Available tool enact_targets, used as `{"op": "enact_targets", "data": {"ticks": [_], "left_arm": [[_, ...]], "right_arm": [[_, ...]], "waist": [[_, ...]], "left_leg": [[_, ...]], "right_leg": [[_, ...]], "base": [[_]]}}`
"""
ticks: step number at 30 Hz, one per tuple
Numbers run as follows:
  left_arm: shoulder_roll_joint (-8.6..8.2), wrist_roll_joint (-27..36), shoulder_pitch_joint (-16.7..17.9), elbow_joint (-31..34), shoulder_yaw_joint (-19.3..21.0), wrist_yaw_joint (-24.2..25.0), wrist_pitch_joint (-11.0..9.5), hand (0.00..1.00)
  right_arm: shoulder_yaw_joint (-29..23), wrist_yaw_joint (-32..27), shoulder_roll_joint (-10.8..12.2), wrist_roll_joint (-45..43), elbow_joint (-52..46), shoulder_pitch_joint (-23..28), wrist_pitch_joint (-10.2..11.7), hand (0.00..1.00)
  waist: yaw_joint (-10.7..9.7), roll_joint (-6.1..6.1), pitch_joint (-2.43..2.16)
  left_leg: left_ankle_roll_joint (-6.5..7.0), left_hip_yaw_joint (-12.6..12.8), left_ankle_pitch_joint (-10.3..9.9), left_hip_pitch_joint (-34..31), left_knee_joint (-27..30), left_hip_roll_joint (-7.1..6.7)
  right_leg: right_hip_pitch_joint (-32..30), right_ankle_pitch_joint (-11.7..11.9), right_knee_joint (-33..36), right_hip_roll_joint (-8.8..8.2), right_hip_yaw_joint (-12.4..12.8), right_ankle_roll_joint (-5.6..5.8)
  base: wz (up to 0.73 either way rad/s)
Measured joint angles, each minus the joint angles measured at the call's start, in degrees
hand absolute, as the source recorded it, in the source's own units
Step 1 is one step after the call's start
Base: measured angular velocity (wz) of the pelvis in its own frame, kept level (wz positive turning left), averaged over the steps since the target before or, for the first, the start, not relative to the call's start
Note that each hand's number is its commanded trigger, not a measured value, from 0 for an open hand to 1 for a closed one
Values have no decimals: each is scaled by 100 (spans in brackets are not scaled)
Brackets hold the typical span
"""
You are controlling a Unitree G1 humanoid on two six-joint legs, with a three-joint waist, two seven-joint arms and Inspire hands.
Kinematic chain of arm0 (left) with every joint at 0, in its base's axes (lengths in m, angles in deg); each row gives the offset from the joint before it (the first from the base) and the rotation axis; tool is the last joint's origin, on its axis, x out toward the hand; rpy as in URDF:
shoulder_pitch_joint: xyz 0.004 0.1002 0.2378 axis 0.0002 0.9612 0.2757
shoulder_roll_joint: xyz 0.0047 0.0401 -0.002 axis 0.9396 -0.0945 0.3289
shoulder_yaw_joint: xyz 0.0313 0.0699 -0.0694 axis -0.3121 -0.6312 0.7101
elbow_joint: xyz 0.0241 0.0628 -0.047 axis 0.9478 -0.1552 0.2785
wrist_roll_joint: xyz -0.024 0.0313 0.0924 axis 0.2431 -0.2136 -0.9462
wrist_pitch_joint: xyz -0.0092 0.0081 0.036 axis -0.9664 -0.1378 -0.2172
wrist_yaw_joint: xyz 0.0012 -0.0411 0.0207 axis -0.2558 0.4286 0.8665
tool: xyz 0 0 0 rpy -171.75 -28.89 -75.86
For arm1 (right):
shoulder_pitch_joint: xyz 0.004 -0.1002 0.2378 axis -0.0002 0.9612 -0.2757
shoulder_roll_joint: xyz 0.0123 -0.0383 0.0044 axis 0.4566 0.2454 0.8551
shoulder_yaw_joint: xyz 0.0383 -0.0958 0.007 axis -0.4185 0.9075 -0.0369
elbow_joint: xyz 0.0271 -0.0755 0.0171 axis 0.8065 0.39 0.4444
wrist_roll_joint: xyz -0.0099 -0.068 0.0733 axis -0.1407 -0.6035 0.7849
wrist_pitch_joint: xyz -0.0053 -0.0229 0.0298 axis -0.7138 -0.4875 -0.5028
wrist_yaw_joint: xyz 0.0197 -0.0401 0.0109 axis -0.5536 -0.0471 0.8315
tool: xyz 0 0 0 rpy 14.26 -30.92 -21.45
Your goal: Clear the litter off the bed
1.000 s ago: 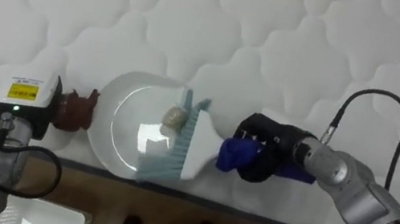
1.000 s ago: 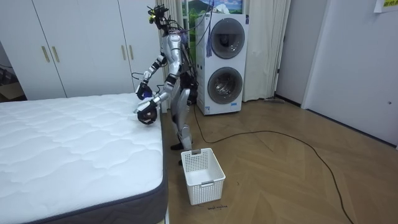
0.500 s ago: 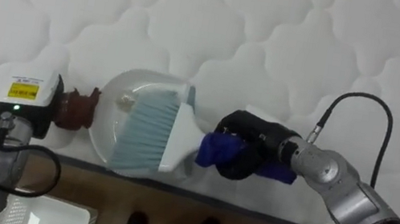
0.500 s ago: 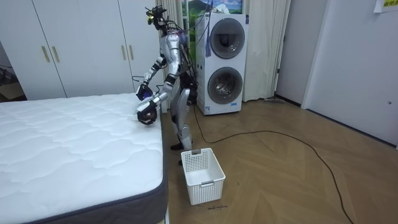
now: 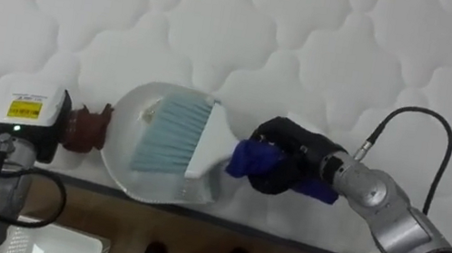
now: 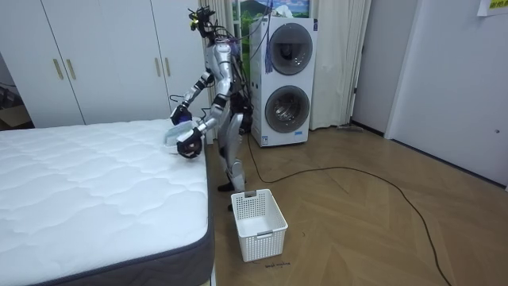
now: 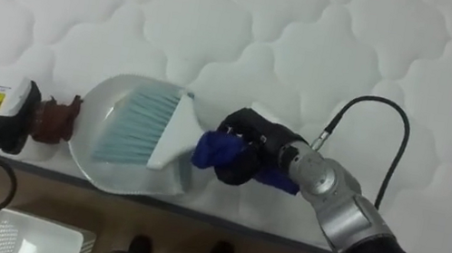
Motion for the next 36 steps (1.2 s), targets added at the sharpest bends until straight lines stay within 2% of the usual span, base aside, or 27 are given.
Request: {"op": "enact_targets", "data": {"ticks": [3,6,10,12,14,15,18,19,20,22,23,26,29,32,36], "left_arm": [[3,-5,34,-77,5,-191,-49,100],[-32,-65,38,-75,212,-347,-169,100],[-217,-174,306,42,615,-585,-254,100],[-270,-229,460,99,670,-642,-265,100],[-289,-245,624,224,706,-688,-275,100],[-289,-249,629,251,724,-694,-277,100],[-323,-417,884,498,1095,-829,-270,100],[-371,-410,1094,594,1221,-889,-257,100],[-409,-411,1349,721,1345,-938,-259,100],[-409,-410,1663,875,1476,-959,-261,100],[-416,-404,1813,972,1600,-959,-250,100],[-490,-383,2190,1321,1902,-953,-211,100],[-623,-395,2467,1705,2053,-937,-222,100],[-668,-391,2766,1910,2147,-929,-292,100],[-803,-301,2974,2179,2254,-816,-324,100]], "right_arm": [[-208,-226,110,270,128,17,142,100],[-618,-442,167,368,127,84,246,100],[-1262,-839,219,365,116,382,350,100],[-1553,-956,218,367,100,532,379,100],[-1888,-1284,221,370,64,717,401,100],[-1975,-1354,222,370,54,757,401,100],[-2280,-1660,219,373,-141,995,403,100],[-2388,-1777,221,379,-238,1134,406,64],[-2498,-1890,219,395,-361,1277,406,0],[-2625,-2054,219,602,-534,1459,406,0],[-2684,-2172,214,712,-626,1583,407,0],[-2784,-2279,213,1014,-731,1784,405,0],[-2944,-2429,213,1284,-810,1906,405,0],[-2990,-2529,221,1361,-1063,2077,405,0],[-3115,-2732,244,1358,-1208,2200,417,0]], "waist": [[-114,-1,-1],[-170,-3,-2],[-258,-7,-14],[-265,13,-45],[-274,37,-113],[-274,41,-115],[-262,110,-187],[-260,176,-239],[-254,248,-295],[-254,333,-354],[-253,346,-362],[-245,350,-372],[-240,353,-375],[-223,358,-389],[-212,362,-389]], "left_leg": [[7,-8,4,110,-30,-5],[8,-8,4,170,-51,-8],[13,-15,8,509,-246,-3],[13,-5,8,665,-330,10],[13,-4,8,813,-419,8],[13,-4,8,846,-422,10],[13,-4,8,1137,-565,12],[14,-3,9,1354,-689,1],[14,-1,9,1578,-840,2],[11,31,17,1870,-1021,-5],[5,56,54,2080,-1165,-12],[-8,63,104,2481,-1510,-42],[-10,47,118,2706,-1606,-71],[-11,46,119,2883,-1695,-68],[-12,-72,118,2986,-1715,-89]], "right_leg": [[111,0,-13,1,0,5],[177,7,-43,13,15,21],[530,42,-293,90,57,73],[698,75,-423,138,91,101],[845,103,-528,157,96,119],[885,104,-544,161,97,121],[1146,111,-640,182,117,133],[1316,102,-688,176,135,147],[1481,88,-740,184,172,170],[1711,75,-839,202,211,192],[1880,67,-907,211,240,204],[2204,35,-1040,234,266,241],[2447,37,-1179,290,280,252],[2609,29,-1238,297,273,272],[2833,14,-1363,322,244,309]], "base": [[0],[0],[-1],[-5],[0],[0],[-4],[-9],[-12],[-11],[-7],[0],[3],[-3],[19]]}}
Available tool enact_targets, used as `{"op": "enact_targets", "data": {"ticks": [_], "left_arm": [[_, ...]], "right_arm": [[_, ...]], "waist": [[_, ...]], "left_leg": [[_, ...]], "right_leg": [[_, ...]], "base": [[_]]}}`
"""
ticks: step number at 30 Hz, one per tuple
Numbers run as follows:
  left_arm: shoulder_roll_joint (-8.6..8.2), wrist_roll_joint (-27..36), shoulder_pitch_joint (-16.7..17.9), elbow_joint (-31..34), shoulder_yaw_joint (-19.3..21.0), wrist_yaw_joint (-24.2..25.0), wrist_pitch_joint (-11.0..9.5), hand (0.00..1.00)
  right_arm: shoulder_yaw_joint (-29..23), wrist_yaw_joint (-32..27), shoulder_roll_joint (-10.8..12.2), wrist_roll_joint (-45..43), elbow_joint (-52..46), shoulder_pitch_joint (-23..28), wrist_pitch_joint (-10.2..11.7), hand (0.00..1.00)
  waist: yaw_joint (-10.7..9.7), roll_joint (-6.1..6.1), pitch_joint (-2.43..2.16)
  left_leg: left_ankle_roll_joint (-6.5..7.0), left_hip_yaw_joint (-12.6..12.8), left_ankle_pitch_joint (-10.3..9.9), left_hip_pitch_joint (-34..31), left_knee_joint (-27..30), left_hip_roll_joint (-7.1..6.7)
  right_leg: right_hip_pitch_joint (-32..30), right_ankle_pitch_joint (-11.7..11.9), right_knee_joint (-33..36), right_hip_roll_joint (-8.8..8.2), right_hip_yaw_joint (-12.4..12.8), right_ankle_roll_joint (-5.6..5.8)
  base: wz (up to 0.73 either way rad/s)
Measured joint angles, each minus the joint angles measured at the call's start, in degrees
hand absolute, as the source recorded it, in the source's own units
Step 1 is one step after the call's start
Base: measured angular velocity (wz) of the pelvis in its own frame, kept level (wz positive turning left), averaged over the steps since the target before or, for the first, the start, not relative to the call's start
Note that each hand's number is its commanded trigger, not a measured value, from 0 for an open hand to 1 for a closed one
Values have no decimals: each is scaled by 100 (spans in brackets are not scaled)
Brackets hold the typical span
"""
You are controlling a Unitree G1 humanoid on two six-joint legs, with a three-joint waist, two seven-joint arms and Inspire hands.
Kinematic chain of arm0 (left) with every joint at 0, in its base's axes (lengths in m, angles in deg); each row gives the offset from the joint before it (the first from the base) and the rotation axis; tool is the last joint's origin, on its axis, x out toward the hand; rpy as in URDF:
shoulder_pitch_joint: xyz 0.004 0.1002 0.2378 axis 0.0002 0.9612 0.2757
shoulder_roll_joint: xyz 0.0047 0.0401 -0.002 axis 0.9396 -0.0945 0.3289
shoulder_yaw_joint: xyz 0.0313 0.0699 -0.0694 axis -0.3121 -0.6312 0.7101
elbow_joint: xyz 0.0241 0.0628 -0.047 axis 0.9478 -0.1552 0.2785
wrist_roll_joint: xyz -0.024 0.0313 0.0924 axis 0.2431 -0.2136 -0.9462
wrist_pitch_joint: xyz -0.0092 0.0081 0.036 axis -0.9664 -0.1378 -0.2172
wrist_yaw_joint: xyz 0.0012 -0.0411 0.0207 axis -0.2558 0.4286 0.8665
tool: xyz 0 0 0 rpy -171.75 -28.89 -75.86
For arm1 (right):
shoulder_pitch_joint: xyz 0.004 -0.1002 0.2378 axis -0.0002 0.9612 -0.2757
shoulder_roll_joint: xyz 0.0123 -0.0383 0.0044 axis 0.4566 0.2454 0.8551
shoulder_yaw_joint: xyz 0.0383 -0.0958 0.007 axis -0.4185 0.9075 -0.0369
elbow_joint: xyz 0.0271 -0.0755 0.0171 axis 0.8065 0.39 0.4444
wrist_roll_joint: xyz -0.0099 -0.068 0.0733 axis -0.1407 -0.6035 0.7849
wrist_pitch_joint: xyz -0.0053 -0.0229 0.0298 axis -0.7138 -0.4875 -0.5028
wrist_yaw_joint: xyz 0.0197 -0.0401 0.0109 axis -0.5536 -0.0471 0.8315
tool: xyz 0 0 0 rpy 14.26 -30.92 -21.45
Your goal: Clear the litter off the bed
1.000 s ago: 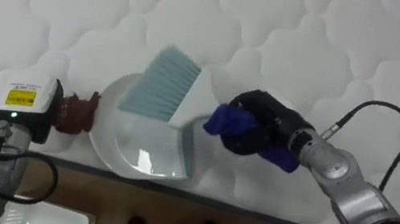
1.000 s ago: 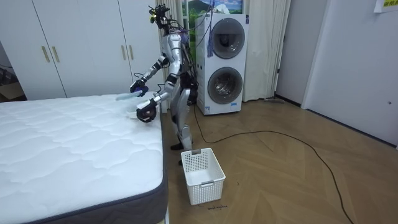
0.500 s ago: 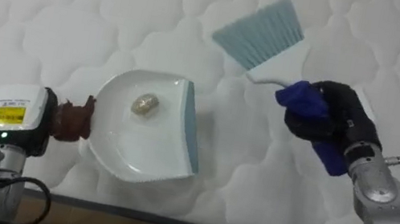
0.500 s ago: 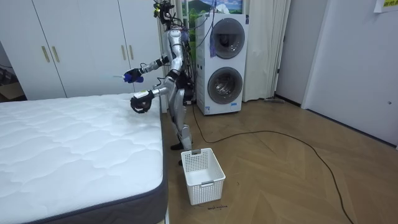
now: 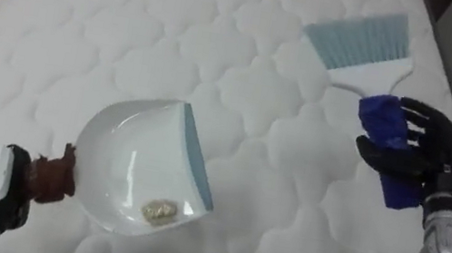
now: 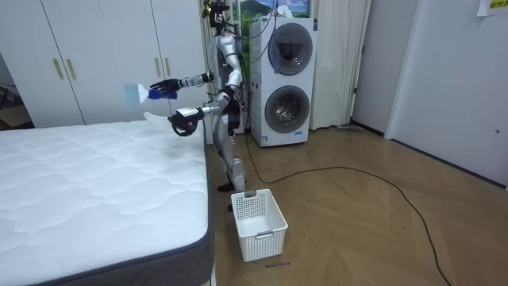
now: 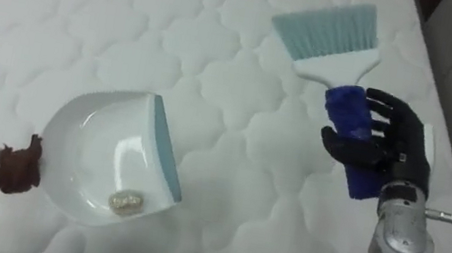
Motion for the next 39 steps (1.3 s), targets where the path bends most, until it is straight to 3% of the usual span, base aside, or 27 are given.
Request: {"op": "enact_targets", "data": {"ticks": [3,6,11,15,18,19,21,23,27,28,29,30,31,32,33,34,35,36,38,39], "left_arm": [[-28,25,5,323,72,165,-24,100],[-40,28,11,786,165,300,-115,100],[-45,72,27,830,221,356,-134,100],[-100,231,45,878,237,429,-113,100],[-191,232,173,898,261,547,-113,100],[-271,218,289,966,307,587,-113,100],[-337,217,338,981,311,667,-130,100],[-343,223,339,983,319,753,-130,100],[-397,223,336,982,428,759,-131,100],[-444,256,320,982,509,758,-131,100],[-466,337,283,985,534,758,-135,100],[-473,399,251,991,534,758,-151,100],[-484,501,224,1018,533,758,-179,100],[-479,535,229,1032,571,760,-177,100],[-473,536,194,1054,607,765,-175,100],[-473,536,171,1058,605,769,-175,100],[-473,541,155,1058,593,778,-173,100],[-475,539,154,1058,590,784,-169,100],[-491,532,147,1061,597,795,-169,100],[-487,530,133,1067,608,794,-169,100]], "right_arm": [[-117,-178,12,-57,-54,1,20,0],[-352,-291,26,-46,-411,91,26,0],[-412,-407,26,88,-508,92,211,0],[-412,-456,26,85,-508,92,210,0],[-415,-568,48,69,-505,91,211,0],[-440,-617,48,37,-505,93,211,0],[-483,-787,48,-102,-505,125,211,0],[-497,-893,46,-162,-507,132,242,0],[-494,-899,46,-400,-536,139,332,0],[-507,-913,39,-514,-589,170,334,0],[-553,-966,25,-580,-622,175,338,0],[-597,-1007,22,-577,-627,180,340,0],[-644,-1058,14,-572,-626,191,339,0],[-629,-1046,23,-575,-642,187,339,0],[-624,-992,22,-578,-672,184,339,0],[-629,-987,21,-578,-681,178,338,0],[-629,-953,28,-570,-680,170,334,0],[-629,-930,29,-570,-680,172,333,0],[-640,-900,30,-590,-684,166,334,0],[-638,-893,33,-607,-684,167,334,0]], "waist": [[-6,1,-1],[-27,16,-5],[111,-8,-4],[288,-81,-13],[352,-111,-15],[336,-130,-18],[300,-184,-12],[243,-236,-17],[374,-201,1],[365,-208,2],[252,-223,8],[193,-235,16],[132,-266,36],[182,-233,23],[157,-161,16],[135,-139,34],[110,-118,65],[93,-138,73],[142,-179,80],[150,-175,79]], "left_leg": [[0,-289,0,29,3,-43],[12,-784,9,5,48,-147],[-12,-1275,32,54,82,-237],[-38,-1452,51,-68,142,-258],[-46,-1462,70,-137,218,-267],[-44,-1444,72,-208,290,-277],[-27,-1164,93,-352,419,-253],[11,-548,130,-549,606,-131],[-6,-654,187,-847,761,-182],[-1,-608,323,-956,680,-227],[70,-107,571,-1044,505,-174],[145,356,682,-1032,457,-96],[267,1291,511,-1074,792,199],[240,1783,118,-1071,1378,477],[134,1935,-129,-1081,1690,659],[126,1939,-179,-1112,1698,677],[219,1932,-215,-1138,1545,621],[272,1845,-189,-1143,1456,540],[372,1636,-35,-1175,1165,297],[388,1572,-9,-1207,1138,254]], "right_leg": [[202,-41,-76,1,20,67],[476,-111,-193,-14,7,156],[833,-155,-373,-6,-4,206],[845,-185,-371,5,-61,215],[937,-191,-373,-5,-269,222],[977,-206,-374,-15,-450,233],[1037,-231,-371,-26,-672,228],[1085,-286,-349,-23,-775,218],[1099,-420,-349,6,-864,165],[1100,-475,-379,-41,-1104,155],[1134,-491,-466,-135,-1523,137],[1115,-502,-490,-191,-1788,130],[1122,-544,-494,-258,-2331,145],[1169,-567,-490,-246,-2699,175],[1220,-640,-389,-226,-3017,213],[1259,-704,-271,-234,-3145,246],[1257,-772,-64,-244,-3172,290],[1242,-800,-29,-261,-3096,303],[1099,-804,-33,-255,-2641,302],[1097,-803,-43,-255,-2637,303]], "base": [[56],[80],[54],[37],[50],[68],[86],[92],[68],[107],[131],[141],[108],[113],[92],[110],[92],[96],[67],[54]]}}
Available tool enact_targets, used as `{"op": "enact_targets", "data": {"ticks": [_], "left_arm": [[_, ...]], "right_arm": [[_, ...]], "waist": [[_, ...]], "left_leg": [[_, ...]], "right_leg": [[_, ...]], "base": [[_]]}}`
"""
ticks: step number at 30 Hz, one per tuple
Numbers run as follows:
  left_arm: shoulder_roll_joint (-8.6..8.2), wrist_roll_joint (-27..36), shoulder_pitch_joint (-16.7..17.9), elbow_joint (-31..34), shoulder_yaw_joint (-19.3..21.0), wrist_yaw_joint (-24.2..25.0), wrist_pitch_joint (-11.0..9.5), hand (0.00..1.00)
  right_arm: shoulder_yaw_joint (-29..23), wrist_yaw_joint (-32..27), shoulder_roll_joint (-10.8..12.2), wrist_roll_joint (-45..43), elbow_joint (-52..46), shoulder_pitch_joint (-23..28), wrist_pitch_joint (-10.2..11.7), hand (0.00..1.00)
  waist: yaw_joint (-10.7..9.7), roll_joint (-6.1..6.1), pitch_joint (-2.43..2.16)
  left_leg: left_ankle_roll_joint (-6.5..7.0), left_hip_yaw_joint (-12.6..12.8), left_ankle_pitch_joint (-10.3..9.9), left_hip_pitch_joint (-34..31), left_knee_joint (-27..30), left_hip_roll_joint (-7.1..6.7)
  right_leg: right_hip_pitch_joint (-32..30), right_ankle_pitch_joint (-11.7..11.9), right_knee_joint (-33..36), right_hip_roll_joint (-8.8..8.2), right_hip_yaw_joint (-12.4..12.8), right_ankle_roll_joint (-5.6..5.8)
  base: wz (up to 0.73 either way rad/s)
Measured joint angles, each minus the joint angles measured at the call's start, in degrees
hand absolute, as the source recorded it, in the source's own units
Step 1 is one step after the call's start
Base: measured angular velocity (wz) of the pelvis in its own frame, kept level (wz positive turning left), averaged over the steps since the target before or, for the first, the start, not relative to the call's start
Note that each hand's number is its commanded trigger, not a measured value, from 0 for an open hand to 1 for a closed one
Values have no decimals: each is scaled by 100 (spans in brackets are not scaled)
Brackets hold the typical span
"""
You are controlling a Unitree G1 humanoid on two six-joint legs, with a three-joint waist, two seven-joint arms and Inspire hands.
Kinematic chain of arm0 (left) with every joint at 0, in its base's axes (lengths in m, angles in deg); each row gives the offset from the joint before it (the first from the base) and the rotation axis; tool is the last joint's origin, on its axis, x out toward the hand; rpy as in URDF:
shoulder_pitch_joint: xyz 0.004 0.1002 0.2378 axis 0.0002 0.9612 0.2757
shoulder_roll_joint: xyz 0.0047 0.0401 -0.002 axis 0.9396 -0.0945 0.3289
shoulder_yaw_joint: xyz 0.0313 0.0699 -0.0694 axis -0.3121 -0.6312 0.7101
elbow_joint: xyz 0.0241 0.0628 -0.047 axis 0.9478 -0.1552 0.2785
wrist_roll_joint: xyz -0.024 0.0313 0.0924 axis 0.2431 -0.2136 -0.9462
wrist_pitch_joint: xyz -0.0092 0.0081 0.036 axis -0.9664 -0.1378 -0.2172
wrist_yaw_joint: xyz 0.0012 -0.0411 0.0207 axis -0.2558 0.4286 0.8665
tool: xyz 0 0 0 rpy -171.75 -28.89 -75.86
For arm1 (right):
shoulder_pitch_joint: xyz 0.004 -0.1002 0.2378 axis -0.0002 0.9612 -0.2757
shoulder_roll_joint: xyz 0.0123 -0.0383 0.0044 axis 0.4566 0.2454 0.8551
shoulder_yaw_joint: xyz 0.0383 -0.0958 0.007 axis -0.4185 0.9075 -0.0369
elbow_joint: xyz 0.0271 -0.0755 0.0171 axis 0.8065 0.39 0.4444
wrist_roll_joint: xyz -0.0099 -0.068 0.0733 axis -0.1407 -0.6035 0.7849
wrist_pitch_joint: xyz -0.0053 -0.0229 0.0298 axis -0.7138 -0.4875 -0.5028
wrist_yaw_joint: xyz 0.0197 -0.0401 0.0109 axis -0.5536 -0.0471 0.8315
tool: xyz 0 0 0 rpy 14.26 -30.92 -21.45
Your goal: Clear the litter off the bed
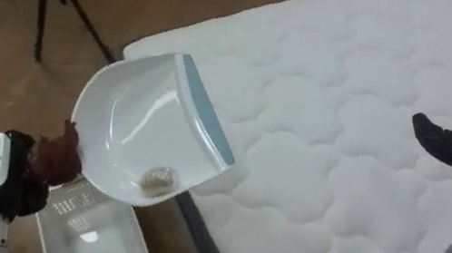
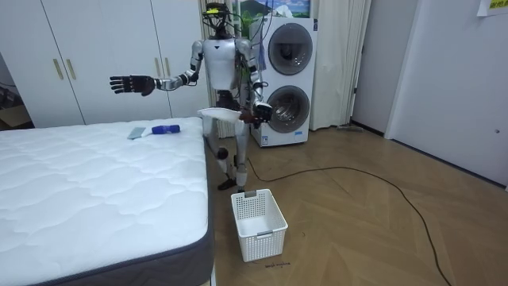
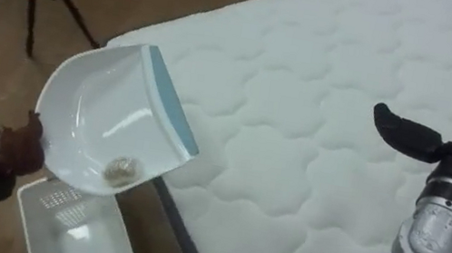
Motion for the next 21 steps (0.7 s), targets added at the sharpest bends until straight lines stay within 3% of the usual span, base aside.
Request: {"op": "enact_targets", "data": {"ticks": [3,5,6,7,8,9,10,11,12,13,14,15,17,18,19,21], "left_arm": [[0,3,-21,37,63,-3,-3,100],[-3,-1,-26,105,57,-7,-14,100],[-9,-2,-26,128,56,-6,-21,100],[-15,-11,-50,181,53,-6,-65,100],[-27,-12,-105,196,50,-9,-131,100],[-34,-5,-126,206,50,-14,-133,100],[-32,31,-134,204,42,-43,-130,100],[1,122,-129,195,14,-43,-128,100],[14,136,-132,194,-1,-43,-129,100],[19,125,-140,189,-42,-42,-129,100],[18,113,-143,186,-101,-36,-130,100],[22,113,-143,186,-138,-33,-131,100],[42,121,-148,202,-173,-28,-184,100],[67,121,-156,207,-171,-29,-206,100],[147,118,-178,216,-175,-28,-250,100],[202,121,-195,218,-180,-26,-273,100]], "right_arm": [[95,13,48,0,1,1,0,0],[320,14,48,29,1,-1,0,0],[370,18,48,36,1,-1,0,0],[425,26,50,44,3,5,0,0],[427,22,53,45,8,4,3,0],[438,22,61,44,9,-3,6,0],[485,22,82,15,8,9,12,0],[548,19,83,-2,6,102,13,0],[556,16,85,-3,3,164,13,0],[550,-13,86,12,3,274,13,0],[541,-65,86,25,1,326,13,0],[534,-73,86,32,0,348,13,0],[527,-70,86,38,1,397,14,0],[527,-70,86,37,1,413,18,0],[527,-66,82,40,1,457,30,0],[527,-65,70,42,-7,515,65,0]], "waist": [[245,-17,-9],[343,-13,-12],[368,-13,-14],[373,-8,-14],[395,21,-12],[422,41,-7],[366,114,-11],[231,145,-18],[188,142,-18],[86,113,-24],[45,101,-23],[39,99,-23],[-32,39,-31],[-69,-2,-28],[-90,-115,-26],[-105,-138,-18]], "left_leg": [[54,-114,190,3,-252,-185],[78,-340,232,-29,-310,-302],[86,-397,248,-19,-337,-322],[118,-611,274,-9,-363,-350],[155,-917,304,-10,-393,-412],[190,-1085,326,-21,-427,-441],[212,-1583,416,-18,-563,-541],[221,-2116,592,40,-741,-664],[233,-2359,677,69,-814,-734],[222,-2822,794,126,-923,-873],[217,-3246,863,165,-939,-1007],[206,-3456,876,179,-928,-1080],[179,-4126,893,207,-851,-1340],[174,-4200,895,198,-814,-1402],[164,-4160,897,152,-730,-1488],[116,-3656,800,-22,-479,-1346]], "right_leg": [[-1,21,13,-74,-61,33],[-20,25,244,-129,-189,35],[-50,25,374,-161,-169,35],[-149,28,655,-212,-83,27],[-313,-59,816,-157,460,-75],[-430,-117,782,-38,834,-154],[-688,-170,750,196,1331,-257],[-887,-147,596,374,1620,-295],[-977,-122,521,435,1775,-316],[-1177,-7,371,498,2146,-320],[-1406,158,355,539,2471,-314],[-1496,251,316,546,2616,-313],[-1669,551,164,551,3085,-294],[-1655,581,98,533,3173,-258],[-1617,677,34,472,3269,-201],[-1551,755,71,457,3124,-226]], "base": [[33],[41],[58],[59],[56],[51],[78],[99],[125],[117],[111],[101],[123],[141],[139],[120]]}}
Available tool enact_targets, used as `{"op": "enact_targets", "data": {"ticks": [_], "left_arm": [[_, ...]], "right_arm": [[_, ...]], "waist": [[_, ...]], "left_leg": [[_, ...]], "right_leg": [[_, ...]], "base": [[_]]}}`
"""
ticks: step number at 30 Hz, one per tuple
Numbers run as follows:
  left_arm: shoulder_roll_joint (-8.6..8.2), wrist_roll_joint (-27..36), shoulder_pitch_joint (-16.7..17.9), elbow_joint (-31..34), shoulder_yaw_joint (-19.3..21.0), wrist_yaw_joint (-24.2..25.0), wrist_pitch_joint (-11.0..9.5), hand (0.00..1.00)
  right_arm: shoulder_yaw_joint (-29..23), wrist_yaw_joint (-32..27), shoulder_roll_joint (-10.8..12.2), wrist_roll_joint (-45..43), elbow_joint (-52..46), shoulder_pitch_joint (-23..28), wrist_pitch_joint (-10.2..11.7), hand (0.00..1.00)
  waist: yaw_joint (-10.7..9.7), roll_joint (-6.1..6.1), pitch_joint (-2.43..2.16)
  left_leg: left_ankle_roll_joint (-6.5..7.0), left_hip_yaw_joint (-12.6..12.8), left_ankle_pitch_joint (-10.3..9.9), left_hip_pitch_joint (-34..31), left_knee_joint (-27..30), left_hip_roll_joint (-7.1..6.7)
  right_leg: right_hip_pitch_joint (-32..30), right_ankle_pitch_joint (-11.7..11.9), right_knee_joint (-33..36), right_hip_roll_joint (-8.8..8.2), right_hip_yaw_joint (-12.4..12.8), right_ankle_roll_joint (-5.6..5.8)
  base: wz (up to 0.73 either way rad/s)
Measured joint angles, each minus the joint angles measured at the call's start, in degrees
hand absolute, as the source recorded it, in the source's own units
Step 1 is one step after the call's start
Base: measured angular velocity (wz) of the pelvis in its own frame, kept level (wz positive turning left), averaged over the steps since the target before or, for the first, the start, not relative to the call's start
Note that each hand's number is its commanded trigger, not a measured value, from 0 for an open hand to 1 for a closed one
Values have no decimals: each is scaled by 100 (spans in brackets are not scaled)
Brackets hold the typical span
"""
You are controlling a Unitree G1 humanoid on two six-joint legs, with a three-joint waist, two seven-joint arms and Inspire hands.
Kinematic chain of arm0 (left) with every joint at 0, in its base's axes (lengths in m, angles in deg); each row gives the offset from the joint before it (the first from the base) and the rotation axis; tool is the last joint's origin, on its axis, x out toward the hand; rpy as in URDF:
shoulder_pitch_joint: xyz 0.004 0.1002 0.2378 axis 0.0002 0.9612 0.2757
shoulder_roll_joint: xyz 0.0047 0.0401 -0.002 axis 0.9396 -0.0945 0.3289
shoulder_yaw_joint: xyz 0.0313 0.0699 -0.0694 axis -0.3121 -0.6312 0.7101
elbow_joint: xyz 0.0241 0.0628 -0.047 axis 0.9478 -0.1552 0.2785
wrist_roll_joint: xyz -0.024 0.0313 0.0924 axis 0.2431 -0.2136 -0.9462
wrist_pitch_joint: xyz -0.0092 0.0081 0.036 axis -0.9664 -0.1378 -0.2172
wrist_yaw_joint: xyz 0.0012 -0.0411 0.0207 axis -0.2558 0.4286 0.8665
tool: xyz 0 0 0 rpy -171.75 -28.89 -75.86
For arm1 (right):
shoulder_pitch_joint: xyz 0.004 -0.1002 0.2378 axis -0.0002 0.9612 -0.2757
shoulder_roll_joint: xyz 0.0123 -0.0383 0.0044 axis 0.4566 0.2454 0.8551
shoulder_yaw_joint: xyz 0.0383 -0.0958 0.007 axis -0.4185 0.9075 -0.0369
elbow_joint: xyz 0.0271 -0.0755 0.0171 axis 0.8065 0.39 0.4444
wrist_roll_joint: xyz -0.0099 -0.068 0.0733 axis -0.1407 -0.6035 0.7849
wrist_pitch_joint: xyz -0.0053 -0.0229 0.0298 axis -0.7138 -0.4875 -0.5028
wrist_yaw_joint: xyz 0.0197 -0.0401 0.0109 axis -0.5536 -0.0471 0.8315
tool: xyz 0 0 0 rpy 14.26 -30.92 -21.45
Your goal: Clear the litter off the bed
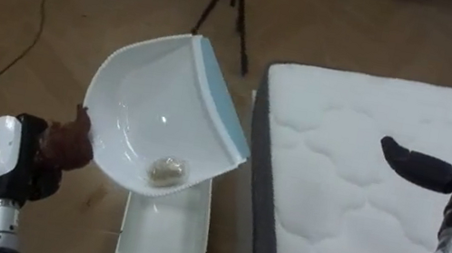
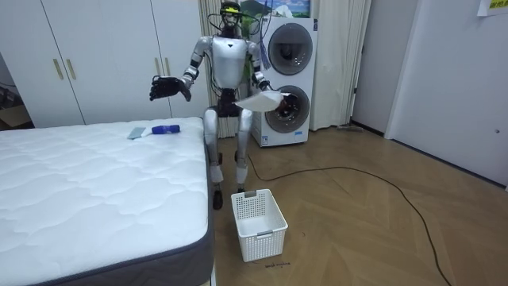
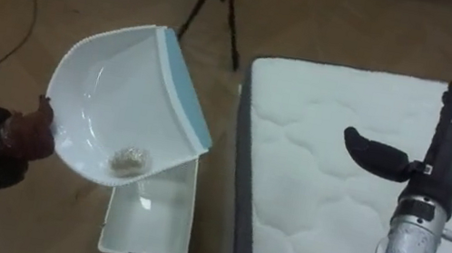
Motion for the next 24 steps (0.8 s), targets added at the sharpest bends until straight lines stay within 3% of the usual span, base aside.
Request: {"op": "enact_targets", "data": {"ticks": [1,2,5,9,13,17,19,21,24], "left_arm": [[27,7,-3,-7,4,0,-23,100],[30,3,-1,-34,2,0,-27,100],[44,6,-3,-55,30,-13,-23,100],[78,9,2,-206,25,-18,-23,100],[86,9,4,-577,-1,-22,-10,100],[73,72,-111,-1041,-58,-44,-9,100],[79,104,-234,-1281,-67,-58,-8,100],[152,113,-387,-1512,-76,-63,9,100],[405,230,-625,-1792,-240,-39,50,100]], "right_arm": [[6,19,2,0,-1,12,26,0],[19,45,4,-5,-2,53,71,0],[14,182,0,-12,-22,55,75,0],[15,255,-4,-20,-30,36,79,0],[64,459,-6,-34,63,47,191,0],[365,466,-9,-54,514,41,254,0],[394,470,-9,-55,689,42,254,0],[418,465,-8,-58,777,19,253,0],[606,592,-8,-60,1002,-43,254,0]], "waist": [[45,17,20],[101,45,24],[383,57,33],[507,76,45],[521,122,78],[463,115,87],[446,115,87],[370,117,88],[305,101,91]], "left_leg": [[-4,438,-127,-127,164,172],[-24,602,-203,-175,246,233],[-42,649,-290,-190,273,247],[-44,663,-585,-252,656,256],[2,747,-773,-271,795,303],[30,968,-796,-421,718,372],[31,956,-797,-534,722,369],[33,889,-795,-684,748,353],[32,840,-793,-818,762,341]], "right_leg": [[8,113,48,-34,-142,-24],[18,143,81,-31,-176,-36],[-8,6,186,-23,-162,-63],[-3,-213,496,4,-180,-123],[11,-353,647,-7,-177,-147],[-156,-366,642,-17,-193,-152],[-263,-366,644,-19,-207,-152],[-371,-366,644,-24,-327,-151],[-477,-365,625,-28,-359,-152]], "base": [[85],[74],[22],[2],[-8],[-5],[4],[14],[9]]}}
